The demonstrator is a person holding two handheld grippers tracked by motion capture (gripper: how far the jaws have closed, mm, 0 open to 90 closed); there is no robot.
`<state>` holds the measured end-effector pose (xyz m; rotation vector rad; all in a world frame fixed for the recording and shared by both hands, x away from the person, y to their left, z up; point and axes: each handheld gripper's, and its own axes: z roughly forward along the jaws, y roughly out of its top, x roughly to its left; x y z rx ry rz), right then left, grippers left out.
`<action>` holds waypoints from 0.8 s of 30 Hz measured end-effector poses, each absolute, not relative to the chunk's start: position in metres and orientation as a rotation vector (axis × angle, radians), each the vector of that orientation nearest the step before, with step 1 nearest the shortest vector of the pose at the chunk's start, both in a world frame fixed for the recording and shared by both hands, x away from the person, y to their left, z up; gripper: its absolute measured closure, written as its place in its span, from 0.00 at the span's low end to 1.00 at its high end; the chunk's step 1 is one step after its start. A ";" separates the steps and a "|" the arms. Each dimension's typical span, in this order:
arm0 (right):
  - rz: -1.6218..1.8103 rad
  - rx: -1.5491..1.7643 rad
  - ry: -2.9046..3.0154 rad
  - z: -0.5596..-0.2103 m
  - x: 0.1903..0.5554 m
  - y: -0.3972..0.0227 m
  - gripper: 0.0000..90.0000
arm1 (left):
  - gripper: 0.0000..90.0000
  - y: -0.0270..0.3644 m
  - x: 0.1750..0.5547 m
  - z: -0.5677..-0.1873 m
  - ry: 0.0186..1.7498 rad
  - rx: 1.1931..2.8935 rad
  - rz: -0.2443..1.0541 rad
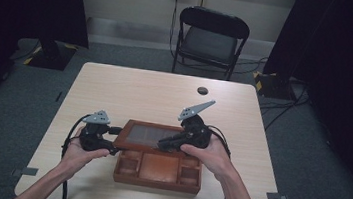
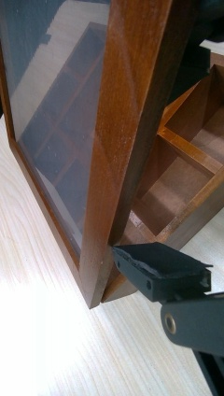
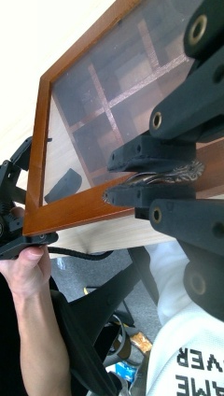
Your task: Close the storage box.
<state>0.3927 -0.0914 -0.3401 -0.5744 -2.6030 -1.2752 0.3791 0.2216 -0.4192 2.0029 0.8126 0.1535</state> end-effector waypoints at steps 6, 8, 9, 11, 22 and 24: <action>-1.274 -0.562 -2.625 -0.341 0.390 -0.090 0.92 | 0.28 0.229 0.383 -0.428 0.843 2.031 0.127; -1.275 -0.566 -2.624 -0.341 0.390 -0.091 0.92 | 0.28 0.232 0.384 -0.429 0.853 2.041 0.136; -1.276 -0.561 -2.625 -0.341 0.389 -0.091 0.92 | 0.28 0.238 0.384 -0.429 0.884 2.024 0.153; -1.272 -0.564 -2.628 -0.342 0.389 -0.092 0.92 | 0.28 0.240 0.384 -0.429 0.892 2.012 0.156; -1.239 -0.555 -2.649 -0.351 0.380 -0.094 0.91 | 0.28 0.261 0.396 -0.433 1.003 1.962 0.199; -1.219 -0.551 -2.657 -0.355 0.378 -0.092 0.91 | 0.28 0.263 0.398 -0.434 1.015 1.958 0.202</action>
